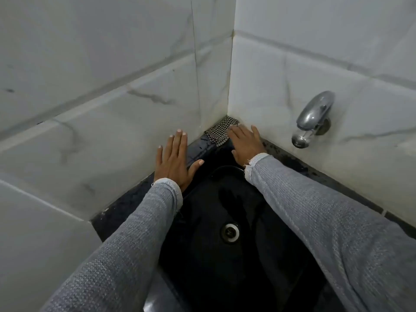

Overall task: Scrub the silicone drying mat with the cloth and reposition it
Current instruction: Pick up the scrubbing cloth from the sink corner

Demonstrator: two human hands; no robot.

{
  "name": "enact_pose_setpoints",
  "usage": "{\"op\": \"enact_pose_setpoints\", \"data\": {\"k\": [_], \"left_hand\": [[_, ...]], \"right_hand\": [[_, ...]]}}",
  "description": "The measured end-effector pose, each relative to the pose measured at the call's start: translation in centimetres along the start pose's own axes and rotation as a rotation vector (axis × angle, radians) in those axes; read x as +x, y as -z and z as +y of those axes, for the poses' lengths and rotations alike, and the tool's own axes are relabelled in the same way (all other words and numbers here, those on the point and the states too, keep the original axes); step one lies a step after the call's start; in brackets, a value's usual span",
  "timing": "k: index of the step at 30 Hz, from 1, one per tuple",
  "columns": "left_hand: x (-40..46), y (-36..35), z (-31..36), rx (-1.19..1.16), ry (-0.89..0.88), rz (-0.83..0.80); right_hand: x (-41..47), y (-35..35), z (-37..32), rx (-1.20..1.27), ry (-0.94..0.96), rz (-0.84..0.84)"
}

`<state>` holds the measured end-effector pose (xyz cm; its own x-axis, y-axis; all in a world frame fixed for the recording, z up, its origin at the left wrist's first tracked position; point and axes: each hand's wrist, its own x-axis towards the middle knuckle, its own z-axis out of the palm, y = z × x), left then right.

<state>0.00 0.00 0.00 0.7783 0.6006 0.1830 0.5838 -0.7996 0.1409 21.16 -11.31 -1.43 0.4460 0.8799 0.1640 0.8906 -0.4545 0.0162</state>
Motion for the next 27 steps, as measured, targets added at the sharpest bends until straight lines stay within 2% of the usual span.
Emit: {"op": "enact_pose_setpoints", "data": {"k": [10,18,27], "left_hand": [[4.3,-3.9,0.1,-0.004,-0.066,0.015],[5.3,-6.0,-0.4,-0.022,-0.065,-0.021],[5.2,-7.0,-1.4,-0.055,-0.033,-0.021]], "right_hand": [[6.0,-4.7,1.5,-0.025,0.021,-0.143],[8.2,-7.5,1.8,-0.012,0.081,-0.155],[9.5,-7.0,2.0,0.035,0.143,0.019]]}}
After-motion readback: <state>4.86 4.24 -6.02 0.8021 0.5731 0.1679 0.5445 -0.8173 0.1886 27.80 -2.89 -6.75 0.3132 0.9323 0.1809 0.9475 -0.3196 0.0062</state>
